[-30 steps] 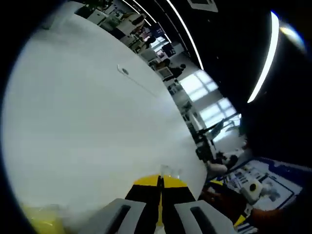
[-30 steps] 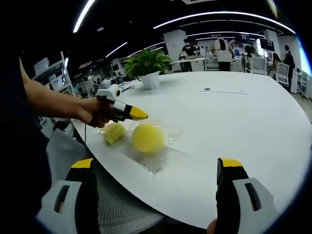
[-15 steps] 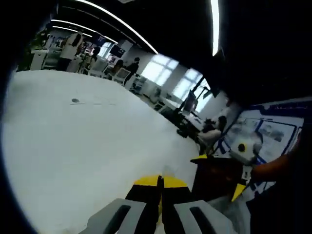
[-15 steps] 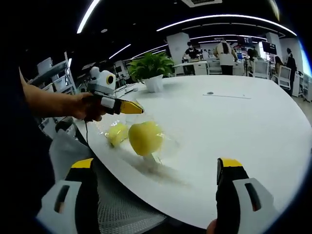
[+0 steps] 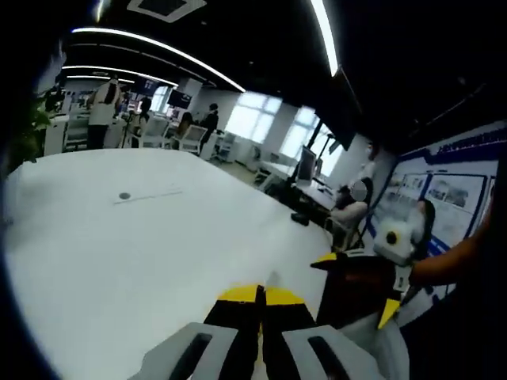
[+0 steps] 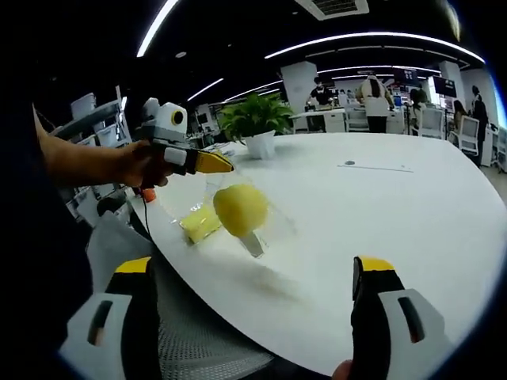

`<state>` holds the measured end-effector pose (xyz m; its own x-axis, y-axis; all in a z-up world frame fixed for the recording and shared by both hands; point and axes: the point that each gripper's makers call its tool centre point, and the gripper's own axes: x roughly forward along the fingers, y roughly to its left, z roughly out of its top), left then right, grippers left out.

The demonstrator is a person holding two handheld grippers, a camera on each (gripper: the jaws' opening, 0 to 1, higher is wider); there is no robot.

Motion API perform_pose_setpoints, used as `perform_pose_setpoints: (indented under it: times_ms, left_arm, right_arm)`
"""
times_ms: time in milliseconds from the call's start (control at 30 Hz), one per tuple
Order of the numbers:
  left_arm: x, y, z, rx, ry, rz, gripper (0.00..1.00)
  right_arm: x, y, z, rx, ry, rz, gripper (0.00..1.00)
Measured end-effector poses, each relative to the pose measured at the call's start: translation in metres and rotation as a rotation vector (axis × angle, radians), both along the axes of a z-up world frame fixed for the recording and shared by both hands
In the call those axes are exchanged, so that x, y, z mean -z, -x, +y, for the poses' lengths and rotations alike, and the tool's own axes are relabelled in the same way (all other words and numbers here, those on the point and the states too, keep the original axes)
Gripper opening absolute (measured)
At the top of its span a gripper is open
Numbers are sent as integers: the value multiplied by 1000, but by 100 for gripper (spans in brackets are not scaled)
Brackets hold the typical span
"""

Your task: Compare the silicone blocks by pressing each to a similar depth, holding the contact briefly, and releasing to observe deformation and rebound differences across the visible hardness samples.

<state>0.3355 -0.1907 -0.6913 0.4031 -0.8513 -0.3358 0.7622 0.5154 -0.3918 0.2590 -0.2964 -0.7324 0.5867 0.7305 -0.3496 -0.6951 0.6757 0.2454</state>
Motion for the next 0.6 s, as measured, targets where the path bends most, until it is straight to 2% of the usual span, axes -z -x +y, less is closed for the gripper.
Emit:
perform_pose_setpoints:
  times_ms: [300, 400, 533, 600]
  left_arm:
    - [-61, -10, 7, -18, 21, -83, 0]
    - [-76, -11, 8, -13, 6, -107, 0]
    - [-90, -8, 7, 6, -8, -151, 0]
    - [-94, -6, 7, 10, 2, -147, 0]
  right_arm:
    - [-15, -16, -4, -6, 19, -43, 96]
    - [-27, -18, 3, -14, -23, -48, 96]
    - [-36, -19, 11, -27, -32, -79, 96]
    - [-40, -19, 13, -30, -33, -87, 96]
